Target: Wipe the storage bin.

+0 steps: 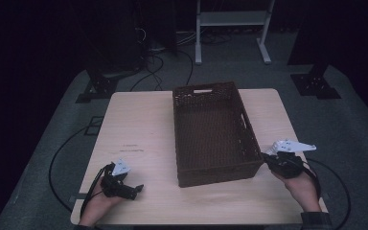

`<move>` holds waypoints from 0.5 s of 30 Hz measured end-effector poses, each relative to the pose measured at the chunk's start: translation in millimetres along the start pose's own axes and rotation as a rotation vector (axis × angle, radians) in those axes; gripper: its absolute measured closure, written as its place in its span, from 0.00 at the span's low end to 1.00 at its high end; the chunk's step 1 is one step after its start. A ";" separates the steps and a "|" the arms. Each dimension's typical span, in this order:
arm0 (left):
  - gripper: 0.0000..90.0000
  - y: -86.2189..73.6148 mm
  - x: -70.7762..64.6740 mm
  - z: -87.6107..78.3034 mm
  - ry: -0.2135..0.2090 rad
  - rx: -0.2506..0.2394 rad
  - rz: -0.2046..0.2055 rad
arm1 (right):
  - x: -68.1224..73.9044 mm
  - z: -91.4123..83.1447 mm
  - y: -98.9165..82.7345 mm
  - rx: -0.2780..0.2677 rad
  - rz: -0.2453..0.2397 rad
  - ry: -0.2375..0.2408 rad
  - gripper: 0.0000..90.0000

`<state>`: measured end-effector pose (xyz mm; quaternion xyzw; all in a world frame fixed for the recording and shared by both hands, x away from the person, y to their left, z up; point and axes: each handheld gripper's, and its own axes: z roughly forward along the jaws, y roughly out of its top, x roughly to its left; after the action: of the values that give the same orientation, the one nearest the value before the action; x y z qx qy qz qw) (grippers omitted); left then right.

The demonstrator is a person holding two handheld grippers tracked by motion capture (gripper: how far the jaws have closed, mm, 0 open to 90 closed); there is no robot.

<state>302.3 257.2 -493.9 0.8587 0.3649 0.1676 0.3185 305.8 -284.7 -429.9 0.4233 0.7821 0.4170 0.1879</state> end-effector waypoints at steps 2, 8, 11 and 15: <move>0.00 -1.2 1.0 0.3 -0.008 -0.007 -0.009 | 4.5 0.0 -0.1 0.001 -0.009 0.009 1.00; 0.00 -4.1 2.4 0.6 -0.022 -0.030 -0.004 | 13.7 1.8 0.4 0.006 -0.029 0.026 0.99; 0.00 -6.6 3.6 1.1 -0.039 -0.044 -0.017 | 11.5 0.7 -1.3 -0.006 -0.024 0.009 0.88; 0.00 -8.0 4.1 0.9 -0.043 -0.053 -0.011 | 5.3 -5.0 -9.8 -0.023 -0.009 -0.003 0.75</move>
<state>301.4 264.0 -499.6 0.8513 0.3581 0.1571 0.3500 294.6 -285.8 -434.6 0.4183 0.7787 0.4247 0.1957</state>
